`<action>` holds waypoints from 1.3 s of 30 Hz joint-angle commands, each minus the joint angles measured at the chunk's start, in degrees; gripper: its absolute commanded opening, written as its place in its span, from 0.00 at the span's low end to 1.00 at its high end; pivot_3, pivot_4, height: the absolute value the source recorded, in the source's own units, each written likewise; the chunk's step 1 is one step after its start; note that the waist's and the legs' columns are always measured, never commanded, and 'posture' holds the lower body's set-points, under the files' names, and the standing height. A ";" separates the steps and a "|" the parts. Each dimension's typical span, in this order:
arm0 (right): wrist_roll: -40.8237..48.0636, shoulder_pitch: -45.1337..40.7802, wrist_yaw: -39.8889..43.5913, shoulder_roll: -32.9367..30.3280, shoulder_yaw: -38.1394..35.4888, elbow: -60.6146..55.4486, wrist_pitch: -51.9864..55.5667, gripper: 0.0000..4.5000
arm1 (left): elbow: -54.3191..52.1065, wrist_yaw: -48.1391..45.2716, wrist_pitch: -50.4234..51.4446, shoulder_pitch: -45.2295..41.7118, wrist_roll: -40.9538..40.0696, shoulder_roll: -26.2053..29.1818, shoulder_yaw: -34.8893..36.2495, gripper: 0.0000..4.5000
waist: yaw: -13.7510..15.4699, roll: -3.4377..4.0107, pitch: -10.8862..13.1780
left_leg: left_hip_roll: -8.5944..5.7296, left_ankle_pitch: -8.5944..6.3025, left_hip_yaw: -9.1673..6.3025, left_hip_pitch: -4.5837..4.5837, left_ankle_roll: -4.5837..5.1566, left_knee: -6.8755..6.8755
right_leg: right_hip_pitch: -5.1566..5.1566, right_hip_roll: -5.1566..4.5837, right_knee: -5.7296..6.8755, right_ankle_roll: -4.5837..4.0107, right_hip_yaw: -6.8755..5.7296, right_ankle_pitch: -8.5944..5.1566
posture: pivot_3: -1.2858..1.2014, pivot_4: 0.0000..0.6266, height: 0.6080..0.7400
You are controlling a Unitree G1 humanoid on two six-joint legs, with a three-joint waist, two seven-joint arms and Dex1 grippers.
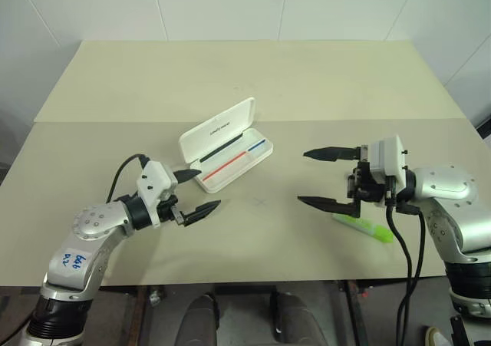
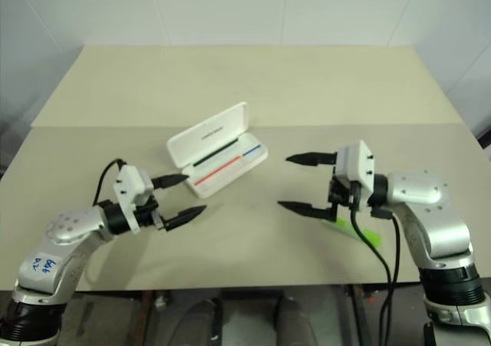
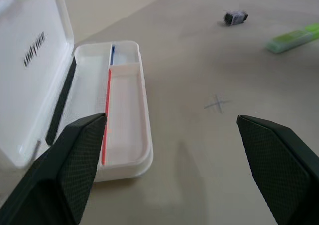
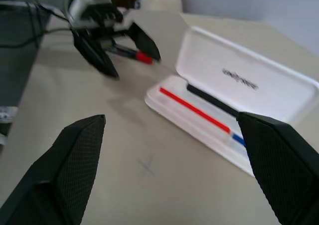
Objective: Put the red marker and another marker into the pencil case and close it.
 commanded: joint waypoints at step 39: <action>1.67 1.63 -10.16 3.65 -0.11 -9.85 1.37 1.00 | 13.28 9.20 6.36 -18.24 14.47 -11.78 -11.64 0.64 | 0.25 -0.08 -0.04 | -0.01 0.01 0.09 0.01 0.01 0.18 | -0.05 0.06 0.21 0.04 0.13 0.11 | 0.52 0.24 1.00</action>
